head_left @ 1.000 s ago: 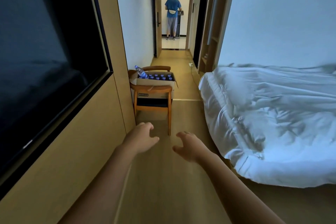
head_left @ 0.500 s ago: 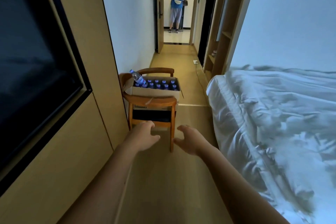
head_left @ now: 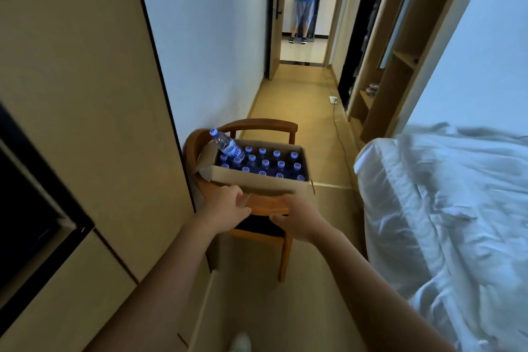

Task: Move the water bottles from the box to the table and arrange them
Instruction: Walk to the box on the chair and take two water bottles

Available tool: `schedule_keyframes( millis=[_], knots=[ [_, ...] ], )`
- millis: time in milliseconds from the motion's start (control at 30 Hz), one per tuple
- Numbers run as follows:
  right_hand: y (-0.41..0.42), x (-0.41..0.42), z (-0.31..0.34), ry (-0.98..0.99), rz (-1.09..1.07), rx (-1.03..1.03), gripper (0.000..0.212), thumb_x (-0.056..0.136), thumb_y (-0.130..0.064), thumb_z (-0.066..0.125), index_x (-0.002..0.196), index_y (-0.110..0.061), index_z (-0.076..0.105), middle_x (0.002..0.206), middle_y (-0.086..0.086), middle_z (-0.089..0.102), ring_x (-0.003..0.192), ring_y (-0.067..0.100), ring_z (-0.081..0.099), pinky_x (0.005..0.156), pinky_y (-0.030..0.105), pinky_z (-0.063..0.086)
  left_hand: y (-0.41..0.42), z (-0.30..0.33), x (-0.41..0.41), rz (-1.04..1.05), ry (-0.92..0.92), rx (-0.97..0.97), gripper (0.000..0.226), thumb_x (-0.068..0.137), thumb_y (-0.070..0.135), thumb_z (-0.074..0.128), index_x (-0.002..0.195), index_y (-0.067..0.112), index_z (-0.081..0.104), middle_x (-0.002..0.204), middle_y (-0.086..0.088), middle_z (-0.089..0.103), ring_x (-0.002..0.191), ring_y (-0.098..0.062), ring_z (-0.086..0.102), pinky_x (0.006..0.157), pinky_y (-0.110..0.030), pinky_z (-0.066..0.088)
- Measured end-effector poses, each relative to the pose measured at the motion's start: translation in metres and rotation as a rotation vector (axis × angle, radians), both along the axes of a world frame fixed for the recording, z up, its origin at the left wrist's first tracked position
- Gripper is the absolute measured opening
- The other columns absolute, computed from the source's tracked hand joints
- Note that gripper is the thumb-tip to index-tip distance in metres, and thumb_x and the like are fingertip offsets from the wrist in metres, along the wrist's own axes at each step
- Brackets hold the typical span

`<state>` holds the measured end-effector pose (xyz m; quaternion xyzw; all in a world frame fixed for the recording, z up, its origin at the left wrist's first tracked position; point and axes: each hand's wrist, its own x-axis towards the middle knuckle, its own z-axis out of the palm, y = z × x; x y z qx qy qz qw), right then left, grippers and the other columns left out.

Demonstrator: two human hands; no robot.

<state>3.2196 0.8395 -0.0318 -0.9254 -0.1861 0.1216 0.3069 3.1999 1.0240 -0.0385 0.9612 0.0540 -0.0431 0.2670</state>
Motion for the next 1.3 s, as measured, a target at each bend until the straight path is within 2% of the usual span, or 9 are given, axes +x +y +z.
schedule_keyframes(
  millis=[200, 333, 400, 467, 633, 733, 933, 1133, 1300],
  knots=[
    [0.034, 0.128, -0.023, 0.078, -0.049, -0.05, 0.022, 0.088, -0.03, 0.058, 0.108, -0.021, 0.055, 0.102, -0.002, 0.059, 0.092, 0.015, 0.058, 0.085, 0.033, 0.051, 0.041, -0.02, 0.136, 0.015, -0.032, -0.019, 0.027, 0.085, 0.042, 0.059, 0.108, 0.029, 0.051, 0.102, 0.009, 0.055, 0.086, -0.007, 0.052, 0.066, -0.024, 0.044],
    [0.058, 0.203, -0.033, 0.137, -0.079, -0.093, 0.042, 0.09, -0.025, 0.057, 0.13, -0.016, 0.047, 0.129, 0.003, 0.053, 0.113, 0.019, 0.052, 0.086, 0.024, 0.039, 0.067, -0.033, 0.213, 0.004, -0.014, -0.012, 0.034, 0.086, 0.041, 0.06, 0.115, 0.024, 0.054, 0.106, 0.007, 0.057, 0.09, -0.008, 0.052, 0.074, -0.027, 0.046],
    [0.066, 0.234, -0.043, 0.135, -0.093, -0.069, 0.041, 0.091, -0.026, 0.056, 0.129, -0.015, 0.047, 0.13, 0.003, 0.052, 0.114, 0.017, 0.051, 0.086, 0.023, 0.037, 0.081, -0.042, 0.245, 0.014, 0.015, -0.032, 0.039, 0.087, 0.039, 0.062, 0.121, 0.021, 0.053, 0.114, 0.005, 0.058, 0.097, -0.01, 0.054, 0.082, -0.027, 0.046],
    [0.071, 0.258, -0.053, 0.159, -0.102, -0.063, 0.045, 0.091, -0.03, 0.056, 0.131, -0.014, 0.045, 0.132, 0.003, 0.05, 0.117, 0.018, 0.049, 0.09, 0.024, 0.038, 0.09, -0.053, 0.268, 0.038, 0.043, -0.066, 0.037, 0.087, 0.037, 0.062, 0.12, 0.022, 0.052, 0.116, 0.005, 0.059, 0.095, -0.006, 0.053, 0.078, -0.024, 0.043],
    [0.082, 0.315, -0.089, 0.232, -0.11, -0.067, 0.052, 0.09, -0.037, 0.057, 0.135, -0.016, 0.042, 0.135, 0.002, 0.048, 0.121, 0.019, 0.048, 0.095, 0.027, 0.038, 0.114, -0.087, 0.317, 0.186, 0.084, -0.206, 0.035, 0.088, 0.031, 0.062, 0.121, 0.024, 0.052, 0.092, 0.02, 0.045, 0.079, 0.006, 0.044, 0.068, -0.015, 0.033],
    [0.084, 0.349, -0.114, 0.276, -0.082, -0.074, 0.053, 0.09, -0.037, 0.058, 0.135, -0.016, 0.042, 0.135, 0.003, 0.048, 0.12, 0.019, 0.048, 0.096, 0.028, 0.039, 0.127, -0.109, 0.345, 0.26, 0.098, -0.254, 0.022, 0.09, 0.028, 0.061, 0.111, 0.025, 0.056, 0.1, 0.012, 0.058, 0.1, -0.011, 0.058, 0.078, -0.023, 0.039],
    [0.086, 0.408, -0.154, 0.376, -0.023, -0.136, 0.055, 0.093, -0.036, 0.053, 0.14, -0.013, 0.036, 0.144, 0.005, 0.038, 0.127, 0.023, 0.041, 0.1, 0.03, 0.035, 0.145, -0.147, 0.393, 0.516, 0.214, -0.24, 0.054, 0.085, 0.045, 0.062, 0.127, 0.013, 0.05, 0.122, -0.012, 0.058, 0.113, -0.029, 0.054, 0.097, -0.045, 0.045],
    [0.088, 0.441, -0.187, 0.413, -0.02, -0.135, 0.053, 0.093, -0.036, 0.054, 0.138, -0.013, 0.039, 0.142, 0.005, 0.041, 0.125, 0.022, 0.043, 0.099, 0.029, 0.035, 0.166, -0.175, 0.438, 0.772, 0.334, -0.235, 0.084, 0.077, 0.061, 0.064, 0.141, 0.015, 0.036, 0.138, -0.018, 0.045, 0.127, -0.038, 0.039, 0.104, -0.045, 0.033],
    [0.094, 0.457, -0.209, 0.43, -0.014, -0.117, 0.044, 0.093, -0.039, 0.053, 0.128, -0.013, 0.047, 0.129, 0.006, 0.049, 0.117, 0.023, 0.047, 0.095, 0.03, 0.038, 0.162, -0.188, 0.468, 0.847, 0.27, -0.135, 0.081, 0.077, 0.062, 0.062, 0.134, 0.008, 0.047, 0.133, -0.021, 0.049, 0.124, -0.038, 0.043, 0.107, -0.045, 0.033]
  ],
)
